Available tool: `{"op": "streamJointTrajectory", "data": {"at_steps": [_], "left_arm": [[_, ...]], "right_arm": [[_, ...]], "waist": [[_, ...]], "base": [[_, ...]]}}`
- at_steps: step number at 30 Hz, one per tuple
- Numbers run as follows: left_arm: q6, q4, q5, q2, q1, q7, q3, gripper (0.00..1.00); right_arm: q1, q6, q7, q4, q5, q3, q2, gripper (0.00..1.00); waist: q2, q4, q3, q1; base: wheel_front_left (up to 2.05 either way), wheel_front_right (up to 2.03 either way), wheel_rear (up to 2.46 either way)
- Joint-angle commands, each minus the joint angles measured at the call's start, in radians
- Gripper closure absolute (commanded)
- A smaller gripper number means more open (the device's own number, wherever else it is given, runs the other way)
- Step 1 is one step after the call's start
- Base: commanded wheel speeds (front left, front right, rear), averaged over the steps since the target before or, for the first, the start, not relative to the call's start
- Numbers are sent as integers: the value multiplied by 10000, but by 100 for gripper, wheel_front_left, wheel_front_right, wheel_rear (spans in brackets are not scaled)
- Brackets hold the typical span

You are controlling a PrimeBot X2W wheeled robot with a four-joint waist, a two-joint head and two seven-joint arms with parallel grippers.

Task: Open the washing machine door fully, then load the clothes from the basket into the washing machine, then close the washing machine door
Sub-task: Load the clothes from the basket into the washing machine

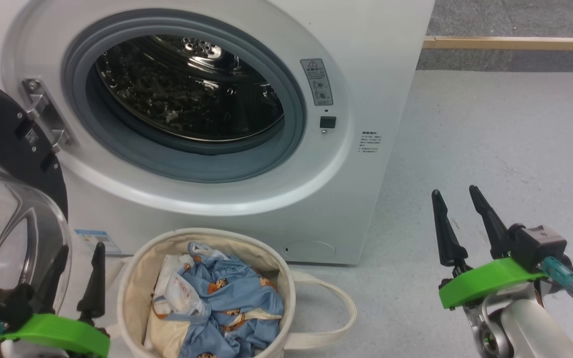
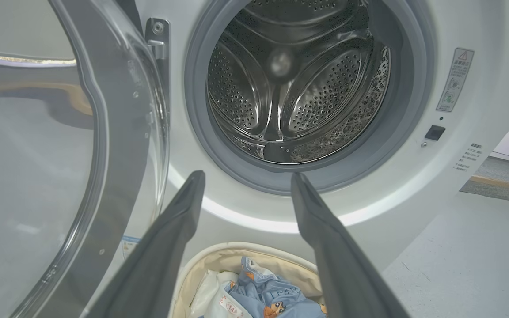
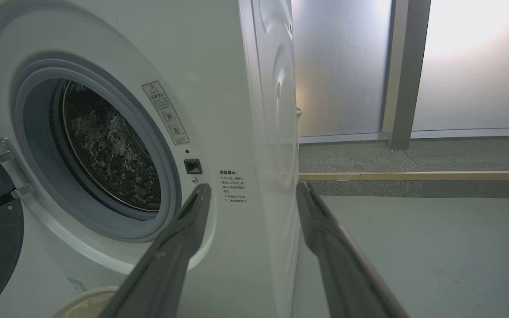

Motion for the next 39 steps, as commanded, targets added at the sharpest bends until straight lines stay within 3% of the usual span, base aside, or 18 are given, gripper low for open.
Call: {"op": "streamJointTrajectory", "data": {"at_steps": [1,12,17,27,39], "left_arm": [[10,-15,-149,136,-662,-106,332,0],[320,827,642,-551,-1387,-116,-479,0],[171,1624,694,-939,-1915,-118,-777,0],[-43,4228,236,-1308,-3448,-119,-1365,0],[-56,6575,-1240,-1203,-4981,368,-3738,0]], "right_arm": [[-267,6,-122,-258,106,176,5,0],[-495,6,-122,-415,161,111,27,0],[-719,6,-122,-516,78,44,6,0],[-1218,6,-122,-826,-126,-173,-22,0],[-1623,6,-122,-1098,-323,-357,-80,0]], "waist": [[0,5,48,0],[0,-109,832,0],[0,-230,1431,0],[0,-530,2843,0],[0,-747,4619,0]], "base": [[0,0,0],[0,0,0],[0,0,0],[0,0,0],[0,0,0]]}}
